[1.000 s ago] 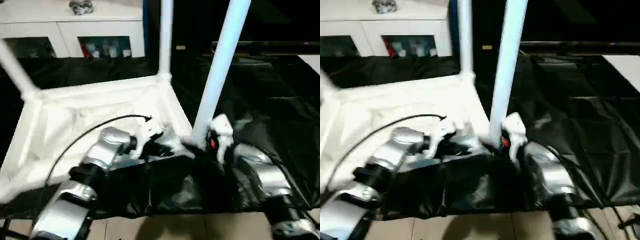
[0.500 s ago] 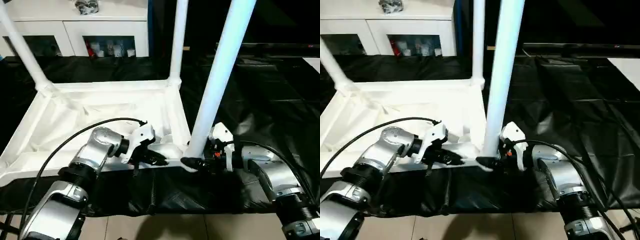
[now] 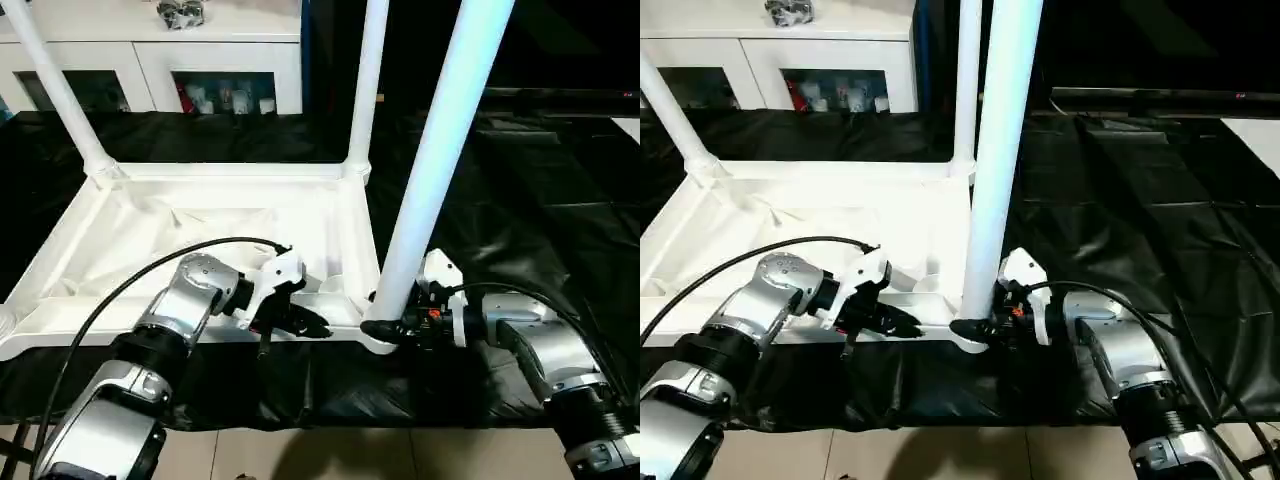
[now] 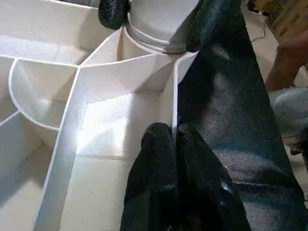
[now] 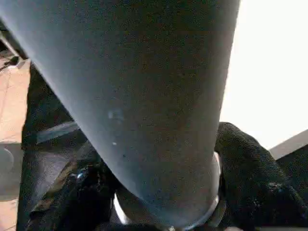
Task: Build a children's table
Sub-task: Rotate leg to tighten
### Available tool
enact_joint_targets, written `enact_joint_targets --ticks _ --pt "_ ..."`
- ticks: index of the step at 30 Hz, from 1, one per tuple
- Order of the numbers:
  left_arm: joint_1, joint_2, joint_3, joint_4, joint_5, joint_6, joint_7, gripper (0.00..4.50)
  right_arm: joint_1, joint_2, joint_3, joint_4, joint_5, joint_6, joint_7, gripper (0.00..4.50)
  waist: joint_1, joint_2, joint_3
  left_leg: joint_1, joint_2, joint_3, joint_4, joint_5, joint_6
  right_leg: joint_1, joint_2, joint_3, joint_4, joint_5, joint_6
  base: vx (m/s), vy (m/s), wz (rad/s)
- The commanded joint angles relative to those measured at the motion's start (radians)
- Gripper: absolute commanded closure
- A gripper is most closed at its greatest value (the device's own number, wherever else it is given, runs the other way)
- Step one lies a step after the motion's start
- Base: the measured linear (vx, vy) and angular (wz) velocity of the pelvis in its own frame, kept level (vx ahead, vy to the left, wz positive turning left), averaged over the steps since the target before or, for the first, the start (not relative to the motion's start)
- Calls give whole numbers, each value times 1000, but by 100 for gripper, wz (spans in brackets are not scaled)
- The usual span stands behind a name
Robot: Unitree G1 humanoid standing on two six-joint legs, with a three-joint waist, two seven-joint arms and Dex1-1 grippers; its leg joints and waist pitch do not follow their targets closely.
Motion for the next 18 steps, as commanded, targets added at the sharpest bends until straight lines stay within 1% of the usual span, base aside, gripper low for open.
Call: enact_joint_targets --ticks 1,2,3,4,5,6,7,8,9,10,11,12,13,14,15,16,17,18 --pt "-31 -83 -5 23 21 28 146 450 8 79 10 43 -45 -18 -169 191 -4 -3 -45 5 43 -8 -62 -189 48 42 -79 55 -78 -259 -209 0 0 0" --pt "-31 -83 -5 23 21 28 146 450 8 79 10 43 -45 -18 -169 192 -6 -4 -45 4 42 -10 -63 -206 39 44 -80 54 -79 -294 -201 0 0 0" --pt "-42 -137 12 34 29 57 263 450 2 142 -31 82 -78 -6 -359 193 -10 -5 -42 7 41 -11 -65 -229 26 41 -80 55 -85 -354 -180 0 0 0" --pt "-42 -137 12 34 29 57 263 450 2 142 -31 82 -78 -6 -359 193 -13 -4 -38 7 40 -11 -66 -244 21 38 -80 54 -88 -386 -171 0 0 0" --pt "-43 -160 17 34 30 70 304 450 -2 175 -54 95 -78 13 -437 193 -14 -6 -41 8 37 -15 -67 -261 17 42 -80 52 -92 -428 -151 0 0 0" --pt "-42 -179 18 31 31 79 330 450 -6 206 -74 107 -78 25 -507 193 -18 -3 -40 7 38 -15 -68 -261 19 39 -79 55 -94 -423 -144 0 0 0" --pt "-42 -179 18 31 31 79 330 450 -6 206 -74 107 -78 25 -507 193 -20 -3 -40 7 38 -15 -69 -263 19 37 -79 55 -95 -421 -143 0 0 0" --pt "-41 -191 18 27 31 85 344 450 -8 225 -86 114 -78 31 -549 193 -23 -4 -42 6 37 -16 -69 -260 18 40 -78 55 -93 -409 -141 0 0 0" --pt "-33 -244 16 19 40 95 419 450 -26 326 -122 152 -82 37 -727 193 -27 6 -42 6 37 -16 -69 -257 12 35 -78 57 -92 -392 -147 0 0 0" --pt "-33 -244 16 19 40 95 419 450 -26 326 -122 152 -82 37 -727 193 -32 3 -41 5 37 -16 -70 -260 9 35 -78 57 -92 -391 -147 0 0 0" --pt "-27 -260 11 12 43 98 431 450 -32 357 -117 160 -93 25 -771 193 -34 0 -43 5 35 -17 -70 -261 8 37 -78 55 -93 -394 -143 0 0 0" --pt "-27 -262 10 11 44 99 433 450 -33 362 -116 161 -96 22 -777 137 -35 1 -43 4 32 -15 -69 -260 19 38 -77 56 -95 -398 -137 0 0 0" --pt "-23 -270 5 9 47 98 437 450 -36 380 -112 164 -108 5 -796 123 -35 2 -43 3 32 -14 -68 -254 28 37 -77 57 -95 -391 -135 0 0 0" --pt "-20 -270 0 7 49 95 433 450 -35 384 -107 161 -113 -8 -792 123 -35 3 -44 2 32 -14 -68 -248 29 37 -77 58 -95 -386 -134 0 0 0" --pt "-10 -262 -13 -3 59 83 421 450 -31 388 -115 149 -109 -43 -797 112 -34 2 -45 1 33 -14 -69 -240 32 38 -77 58 -94 -372 -135 0 0 0" --pt "-8 -259 -13 -6 59 83 420 450 -31 384 -119 146 -104 -52 -791 101 -34 4 -45 0 34 -14 -69 -237 33 39 -78 59 -92 -362 -138 0 0 0" --pt "-3 -246 -16 -12 59 72 404 450 -31 368 -121 139 -97 -64 -764 88 -33 5 -46 2 36 -13 -69 -231 36 37 -76 59 -90 -334 -146 0 0 0" --pt "-1 -238 -16 -14 57 68 394 450 -32 356 -121 134 -90 -69 -738 80 -33 6 -47 0 37 -13 -69 -225 39 41 -75 59 -85 -299 -157 0 0 0"
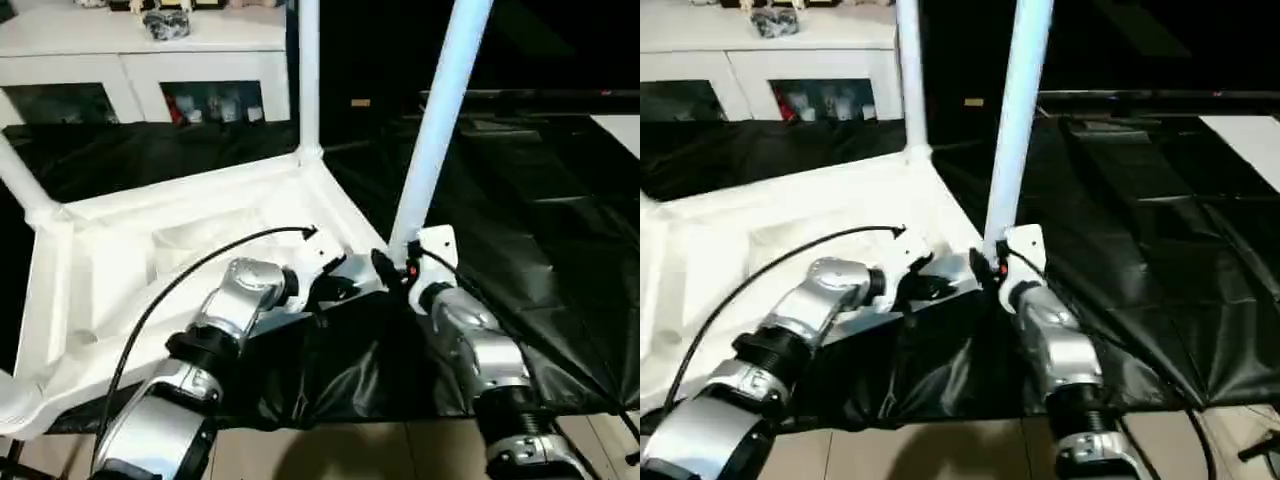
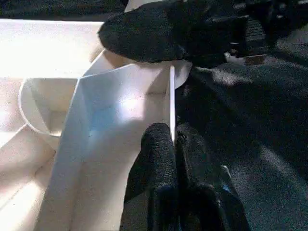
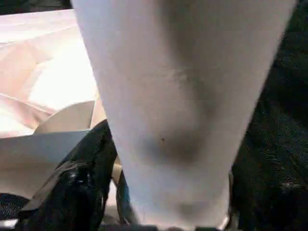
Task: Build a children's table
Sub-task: Rotate leg to tighten
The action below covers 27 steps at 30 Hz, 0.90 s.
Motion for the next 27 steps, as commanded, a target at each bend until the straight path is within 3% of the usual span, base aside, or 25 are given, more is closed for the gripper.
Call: enact_joint_targets --ticks 1,3,8,15,16,19,21,27 --pt "20 -34 -61 -16 -20 -35 -67 450 4 8 72 12 27 1 118 74 -2 -2 -45 -4 39 -13 -70 -218 43 40 -73 57 -86 -276 -169 0 0 0" --pt "24 -15 -60 -20 -25 -49 -95 450 3 -23 79 4 31 -7 178 66 -1 -2 -48 -9 39 -12 -66 -179 65 45 -73 56 -78 -197 -191 0 0 0" --pt "38 32 -59 -39 -47 -77 -192 450 -4 -110 99 -1 39 -5 313 30 2 -10 -50 -13 37 -8 -58 -123 103 53 -75 55 -68 -120 -225 0 0 0" --pt "40 102 -60 -42 -80 -112 -357 450 44 -260 196 -97 83 20 667 30 12 -15 -44 -10 44 -6 -61 -156 111 49 -73 54 -76 -214 -205 0 0 0" --pt "39 108 -61 -42 -86 -112 -375 450 49 -272 206 -107 90 21 698 56 15 -15 -44 -9 45 -6 -61 -157 110 49 -74 54 -75 -216 -204 0 0 0" --pt "37 122 -66 -43 -95 -119 -417 450 56 -298 226 -132 110 42 764 63 22 -15 -45 -9 47 -6 -61 -149 109 46 -75 54 -72 -208 -210 0 0 0" --pt "31 134 -72 -38 -98 -121 -448 450 58 -318 245 -148 124 57 827 99 28 -14 -45 -7 47 -5 -60 -151 103 45 -76 55 -73 -215 -212 0 0 0" --pt "18 151 -82 -15 -94 -139 -510 450 50 -349 287 -156 130 73 927 144 37 -14 -45 -7 46 -5 -60 -148 98 45 -75 54 -73 -213 -211 0 0 0"
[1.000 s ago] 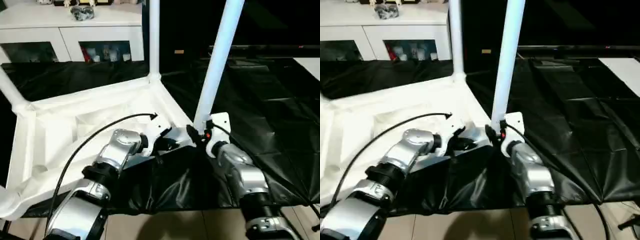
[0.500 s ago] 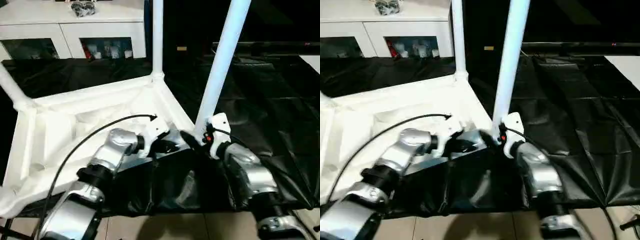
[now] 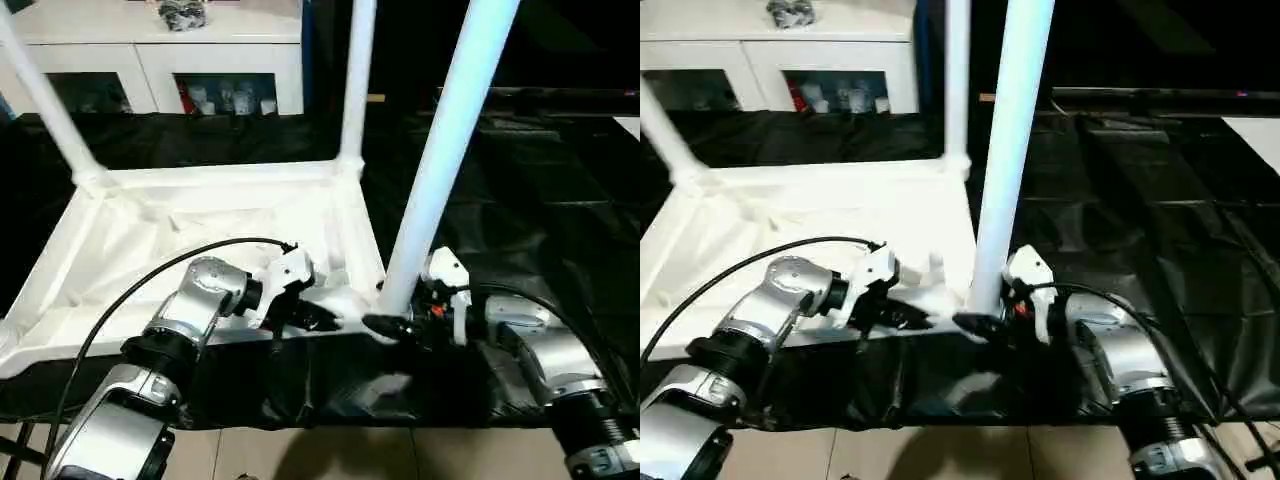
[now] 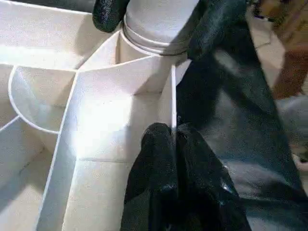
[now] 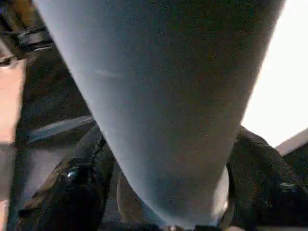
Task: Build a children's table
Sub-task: Rotate leg to tighten
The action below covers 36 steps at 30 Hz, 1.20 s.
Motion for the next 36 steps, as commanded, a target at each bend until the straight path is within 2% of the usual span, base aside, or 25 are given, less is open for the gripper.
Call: enact_joint_targets --ticks 1,2,4,8,11,12,13,15,17,19,20,21,22,24,25,26,27,29,31,33,34,36 --pt "-23 -21 -39 0 -15 -16 -50 450 -1 13 87 -31 6 34 66 148 1 -11 -50 -2 46 -6 -59 -145 96 50 -76 56 -73 -214 -205 0 0 0" --pt "-23 -21 -39 0 -15 -16 -51 450 -1 13 88 -31 6 34 66 148 3 -10 -50 -1 46 -6 -59 -145 93 49 -77 56 -74 -218 -205 0 0 0" --pt "-23 -19 -40 2 -17 -18 -55 450 0 14 89 -34 8 38 71 179 6 -10 -50 -1 46 -5 -59 -148 89 48 -77 56 -73 -222 -205 0 0 0" --pt "-19 -18 -39 1 -22 -12 -61 450 4 36 78 -25 19 40 56 192 11 -11 -51 0 46 -6 -60 -148 78 48 -77 56 -73 -229 -199 0 0 0" --pt "-18 -32 -23 9 -15 -7 -11 450 11 71 44 -3 16 16 -19 195 10 -10 -50 0 46 -7 -61 -147 74 48 -78 56 -73 -226 -198 0 0 0" --pt "-25 -52 -9 26 -4 -1 58 450 13 105 7 26 2 2 -117 196 10 -9 -48 1 45 -7 -62 -162 69 46 -78 56 -77 -250 -194 0 0 0" --pt "-25 -52 -9 26 -4 -1 58 450 13 105 7 26 2 2 -117 196 7 -8 -47 0 45 -7 -63 -167 62 45 -80 57 -78 -266 -190 0 0 0" --pt "-32 -74 2 36 2 15 117 450 12 140 -26 55 -12 -13 -217 196 0 -10 -43 6 41 -11 -67 -215 36 41 -81 55 -90 -373 -162 0 0 0" --pt "-34 -114 14 37 11 38 206 450 3 206 -78 99 -37 -30 -405 197 -9 -8 -41 6 44 -13 -70 -234 25 37 -81 57 -93 -397 -153 0 0 0" --pt "-32 -150 12 32 35 43 301 450 -9 279 -141 140 -41 -15 -597 197 -22 -7 -42 5 43 -17 -73 -247 8 38 -80 56 -91 -395 -151 0 0 0" --pt "-32 -152 12 32 36 43 304 450 -10 281 -143 142 -41 -14 -603 198 -27 -7 -44 6 43 -17 -73 -244 8 37 -79 57 -91 -377 -153 0 0 0" --pt "-26 -188 19 22 39 66 369 450 -12 335 -178 157 -41 -11 -711 198 -31 -7 -45 5 42 -16 -72 -236 13 38 -78 59 -89 -351 -159 0 0 0" --pt "-26 -188 19 22 39 66 369 450 -12 335 -178 157 -41 -11 -711 198 -34 -8 -44 3 40 -14 -71 -228 19 38 -78 60 -89 -327 -165 0 0 0" --pt "-17 -224 27 8 35 91 428 450 -15 402 -210 156 -39 -1 -825 198 -38 -6 -45 0 38 -12 -70 -208 28 40 -77 60 -88 -306 -168 0 0 0" --pt "-14 -229 25 4 37 92 434 450 -13 413 -205 152 -46 -9 -837 142 -37 -2 -46 0 37 -13 -69 -202 28 41 -78 60 -86 -303 -167 0 0 0" --pt "-6 -239 21 -6 35 97 440 450 -8 427 -180 140 -69 -25 -846 128 -38 -5 -47 -2 36 -12 -68 -197 34 43 -77 59 -87 -298 -165 0 0 0" --pt "3 -248 18 -17 33 102 441 450 -4 436 -151 126 -90 -48 -841 126 -38 -5 -46 -3 36 -11 -68 -195 40 42 -78 59 -88 -300 -163 0 0 0" --pt "7 -245 15 -21 38 96 436 450 -6 438 -156 120 -87 -57 -834 119 -38 -1 -47 -2 37 -11 -67 -193 48 42 -77 60 -87 -292 -164 0 0 0" --pt "11 -238 8 -25 41 89 424 450 -10 431 -156 117 -83 -61 -823 87 -38 -1 -47 -3 37 -11 -68 -189 54 44 -75 59 -86 -277 -165 0 0 0" --pt "13 -222 2 -29 43 80 403 450 -14 400 -143 100 -82 -66 -773 82 -38 0 -47 -3 38 -11 -68 -186 59 46 -75 59 -84 -261 -169 0 0 0" --pt "14 -212 -1 -31 41 72 386 450 -14 380 -134 91 -83 -64 -742 62 -38 0 -47 -4 37 -12 -68 -186 62 47 -74 58 -84 -255 -171 0 0 0" --pt "22 -177 -7 -49 30 54 316 450 -11 316 -115 62 -70 -55 -625 50 -37 -5 -48 -7 36 -10 -65 -180 74 51 -75 58 -83 -245 -174 0 0 0"
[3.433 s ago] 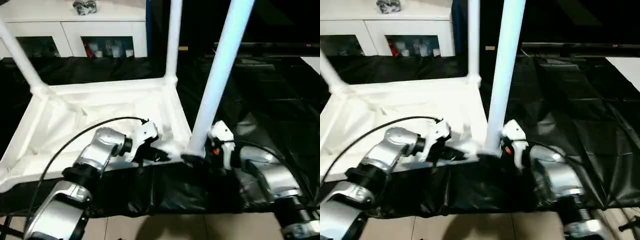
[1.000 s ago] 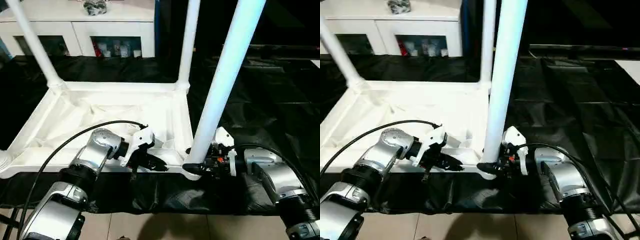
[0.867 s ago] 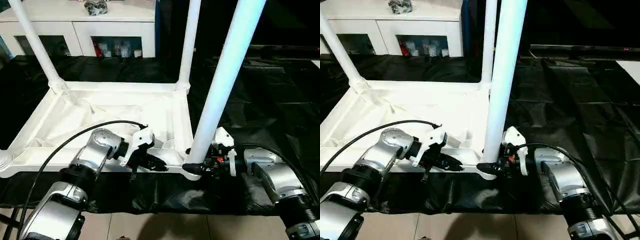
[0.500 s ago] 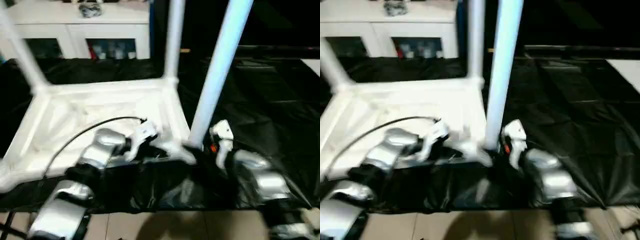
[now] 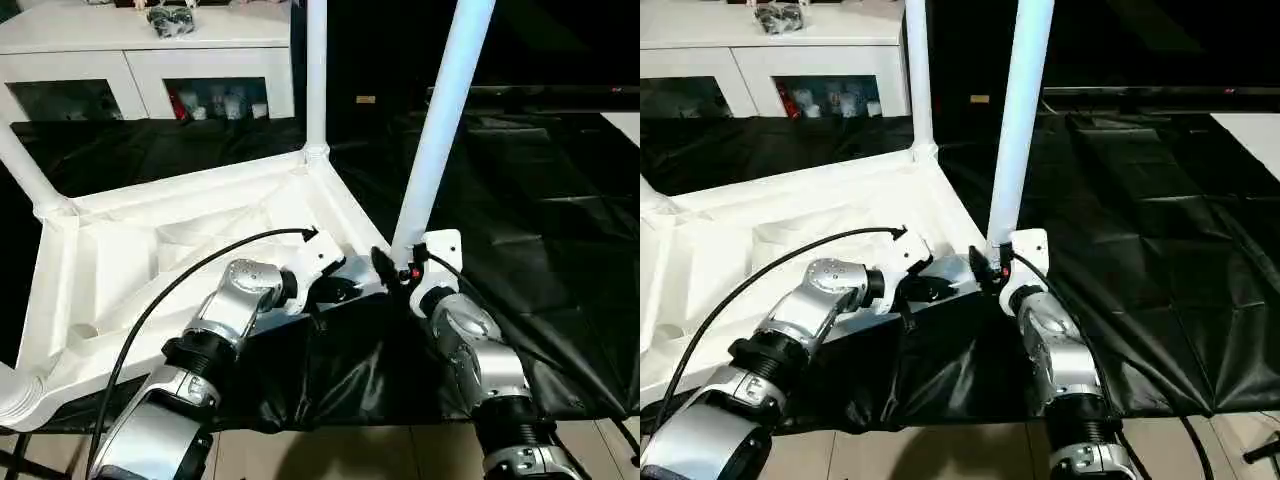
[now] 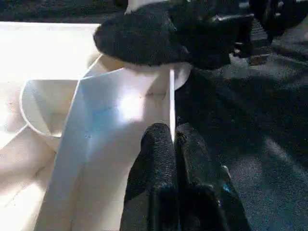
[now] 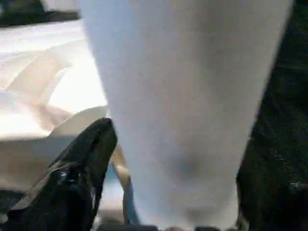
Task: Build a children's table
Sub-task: Rotate leg to tighten
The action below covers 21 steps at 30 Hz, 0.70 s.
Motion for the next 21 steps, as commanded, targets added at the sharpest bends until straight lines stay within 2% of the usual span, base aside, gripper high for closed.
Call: enact_joint_targets --ticks 1,3,4,7,10,14,21 --pt "27 -16 -48 -14 -52 -40 -110 450 1 -12 68 -38 29 25 140 40 0 -14 -46 -10 37 -9 -62 -164 89 52 -75 58 -79 -225 -181 0 0 0" --pt "25 6 -50 -9 -54 -59 -146 450 9 -56 86 -58 38 36 224 40 3 -16 -49 -12 37 -9 -58 -133 106 55 -76 57 -73 -182 -192 0 0 0" --pt "26 33 -53 -9 -62 -71 -203 450 27 -119 128 -89 47 40 351 40 3 -15 -49 -11 39 -9 -58 -128 108 53 -76 57 -73 -174 -197 0 0 0" --pt "27 56 -54 -15 -78 -71 -265 450 45 -174 162 -120 64 54 460 40 7 -19 -47 -10 40 -7 -56 -127 125 53 -74 56 -72 -173 -203 0 0 0" --pt "23 76 -54 -13 -88 -71 -314 450 57 -218 190 -151 93 76 555 40 13 -20 -45 -7 45 -7 -59 -144 116 50 -74 54 -74 -217 -200 0 0 0" --pt "8 101 -58 12 -99 -75 -386 450 55 -259 236 -176 126 118 701 76 23 -22 -44 -6 45 -4 -58 -150 111 48 -74 55 -75 -237 -200 0 0 0" --pt "-13 119 -67 44 -95 -85 -453 450 36 -280 284 -185 147 165 804 128 37 -22 -45 -3 46 -6 -58 -141 98 47 -77 55 -75 -256 -192 0 0 0"
